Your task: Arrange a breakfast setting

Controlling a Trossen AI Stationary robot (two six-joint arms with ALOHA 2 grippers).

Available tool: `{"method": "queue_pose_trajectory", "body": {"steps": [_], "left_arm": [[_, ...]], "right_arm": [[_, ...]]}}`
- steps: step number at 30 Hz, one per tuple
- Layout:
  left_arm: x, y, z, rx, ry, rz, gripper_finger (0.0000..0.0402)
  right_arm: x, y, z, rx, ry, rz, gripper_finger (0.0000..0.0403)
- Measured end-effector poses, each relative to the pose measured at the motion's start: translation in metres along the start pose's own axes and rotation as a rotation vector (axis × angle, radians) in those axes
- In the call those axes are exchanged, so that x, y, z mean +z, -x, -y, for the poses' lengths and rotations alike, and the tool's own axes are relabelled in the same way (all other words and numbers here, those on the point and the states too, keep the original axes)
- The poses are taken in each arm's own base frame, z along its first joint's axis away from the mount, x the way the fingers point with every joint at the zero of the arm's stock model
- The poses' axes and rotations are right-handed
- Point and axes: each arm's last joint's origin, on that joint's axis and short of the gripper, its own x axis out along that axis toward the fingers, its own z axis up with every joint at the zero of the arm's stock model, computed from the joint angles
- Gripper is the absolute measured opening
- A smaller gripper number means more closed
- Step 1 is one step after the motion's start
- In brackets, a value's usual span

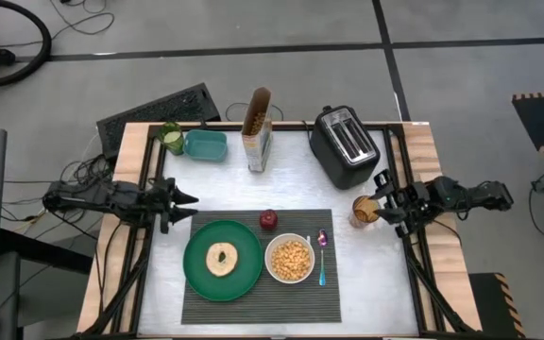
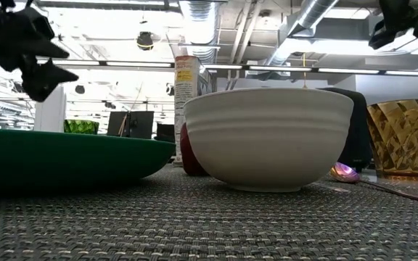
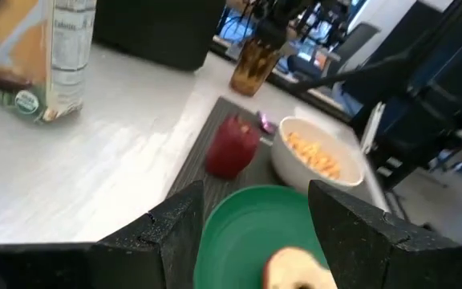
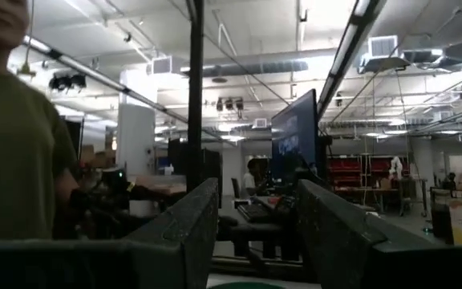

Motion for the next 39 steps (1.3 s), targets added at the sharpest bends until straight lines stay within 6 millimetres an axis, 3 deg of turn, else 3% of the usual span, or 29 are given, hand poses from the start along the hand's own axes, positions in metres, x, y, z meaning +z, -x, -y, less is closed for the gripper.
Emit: {"method": "queue_pose_trajectory", "body": {"steps": [10,15,39], "left_arm": [[-0.025,-0.014,-0.010,0.020,-0.047,-0.059,0.0208],[-0.024,-0.015,-0.010,0.028,-0.124,-0.038,0.0208],[-0.022,-0.015,-0.013,0.136,-0.080,0.036,0.0208]], "right_arm": [[-0.020,0.002,-0.001,-0.002,0.025,-0.202,0.0195],[-0.025,0.003,0.000,-0.007,0.022,-0.260,0.0195],[-0.044,0.010,0.001,-0.039,0.012,-0.461,0.0195]]}}
